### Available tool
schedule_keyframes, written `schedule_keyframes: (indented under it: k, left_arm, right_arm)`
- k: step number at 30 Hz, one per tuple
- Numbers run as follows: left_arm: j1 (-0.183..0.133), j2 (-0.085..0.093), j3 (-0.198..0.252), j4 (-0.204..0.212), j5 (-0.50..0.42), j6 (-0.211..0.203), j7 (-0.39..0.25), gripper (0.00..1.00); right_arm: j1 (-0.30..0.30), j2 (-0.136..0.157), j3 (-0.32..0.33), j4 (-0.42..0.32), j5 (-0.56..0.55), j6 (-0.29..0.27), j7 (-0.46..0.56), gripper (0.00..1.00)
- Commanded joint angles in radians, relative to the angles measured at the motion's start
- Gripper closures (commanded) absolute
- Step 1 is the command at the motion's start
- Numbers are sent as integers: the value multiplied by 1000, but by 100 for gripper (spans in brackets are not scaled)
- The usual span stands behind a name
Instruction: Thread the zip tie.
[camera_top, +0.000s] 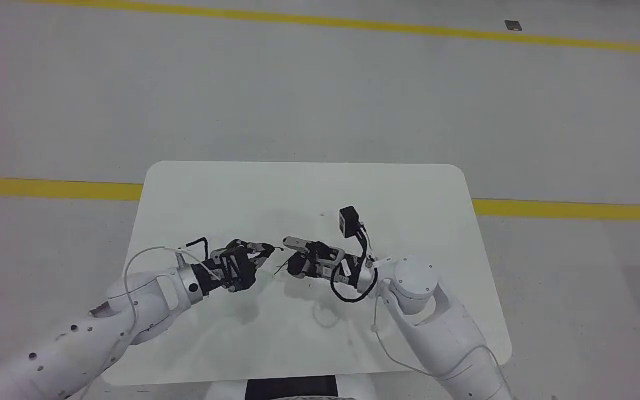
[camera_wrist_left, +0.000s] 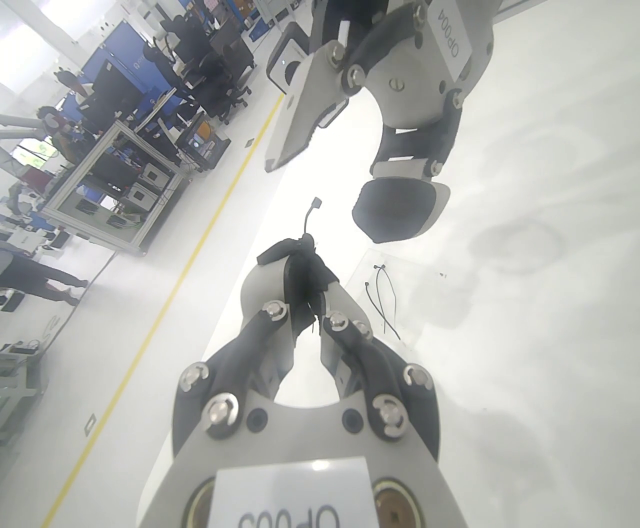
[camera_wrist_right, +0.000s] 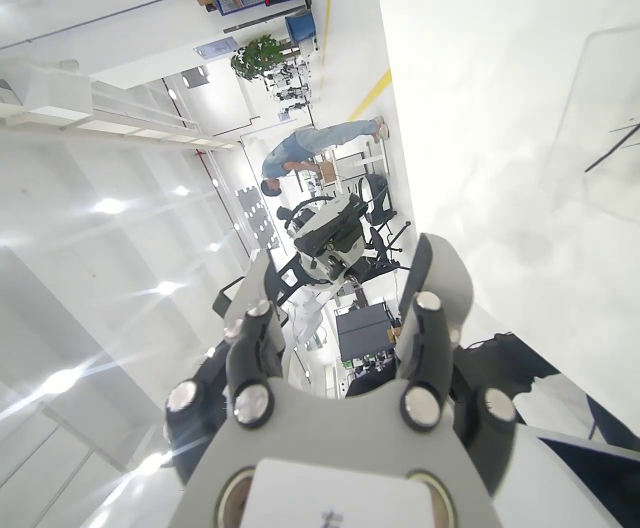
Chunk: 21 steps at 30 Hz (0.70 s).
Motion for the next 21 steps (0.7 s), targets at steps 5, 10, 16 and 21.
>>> schedule_keyframes:
  k: [5, 10, 16, 21]
  left_arm:
    - [0, 0, 0, 0, 0, 0, 0, 100]
    - [0, 0, 0, 0, 0, 0, 0, 100]
    - [0, 0, 0, 0, 0, 0, 0, 100]
    - [0, 0, 0, 0, 0, 0, 0, 100]
  right_arm:
    - [-5, 3, -2, -14, 1, -12, 6, 68]
    - [-7, 5, -2, -20, 6, -19, 6, 72]
    - [-3, 6, -3, -19, 14, -21, 1, 73]
    - [5, 5, -9, -15, 21, -21, -6, 78]
